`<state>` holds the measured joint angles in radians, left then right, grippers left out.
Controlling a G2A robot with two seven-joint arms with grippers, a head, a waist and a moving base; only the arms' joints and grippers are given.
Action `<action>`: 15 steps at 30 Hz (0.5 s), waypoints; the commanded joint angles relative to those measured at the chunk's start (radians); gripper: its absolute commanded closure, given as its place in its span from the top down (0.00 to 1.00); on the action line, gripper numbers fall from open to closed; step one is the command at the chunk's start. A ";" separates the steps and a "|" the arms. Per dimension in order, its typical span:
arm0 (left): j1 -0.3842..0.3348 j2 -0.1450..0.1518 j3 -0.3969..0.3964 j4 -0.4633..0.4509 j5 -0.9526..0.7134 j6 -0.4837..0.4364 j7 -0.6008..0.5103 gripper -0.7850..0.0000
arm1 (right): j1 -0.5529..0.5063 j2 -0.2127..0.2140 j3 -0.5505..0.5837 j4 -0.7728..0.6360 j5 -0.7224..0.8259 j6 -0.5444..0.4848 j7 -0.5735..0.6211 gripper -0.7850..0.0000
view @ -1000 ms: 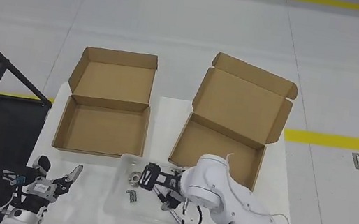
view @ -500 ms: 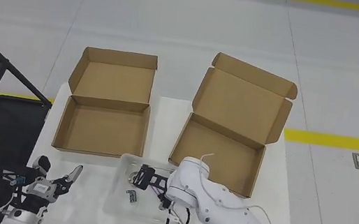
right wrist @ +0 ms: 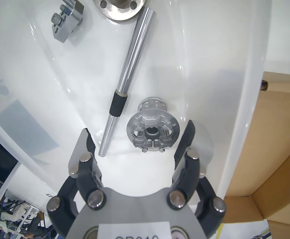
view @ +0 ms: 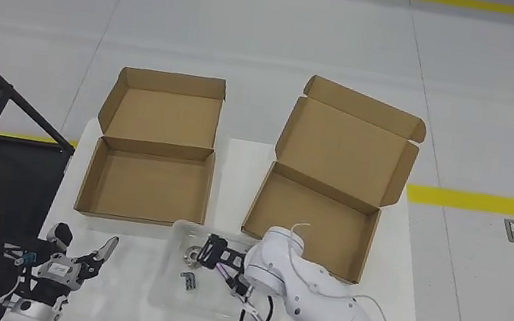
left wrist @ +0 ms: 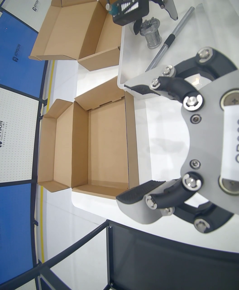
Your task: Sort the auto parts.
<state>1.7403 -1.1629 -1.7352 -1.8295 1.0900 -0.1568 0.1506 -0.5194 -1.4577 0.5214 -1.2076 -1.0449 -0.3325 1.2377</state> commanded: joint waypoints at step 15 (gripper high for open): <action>0.000 0.000 0.000 0.000 0.000 0.000 0.000 1.00 | -0.031 0.007 0.050 0.001 -0.049 -0.013 -0.061 0.05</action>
<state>1.7403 -1.1629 -1.7352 -1.8295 1.0900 -0.1568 0.1506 -0.5478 -1.4521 0.5679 -1.2031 -1.0921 -0.3445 1.1759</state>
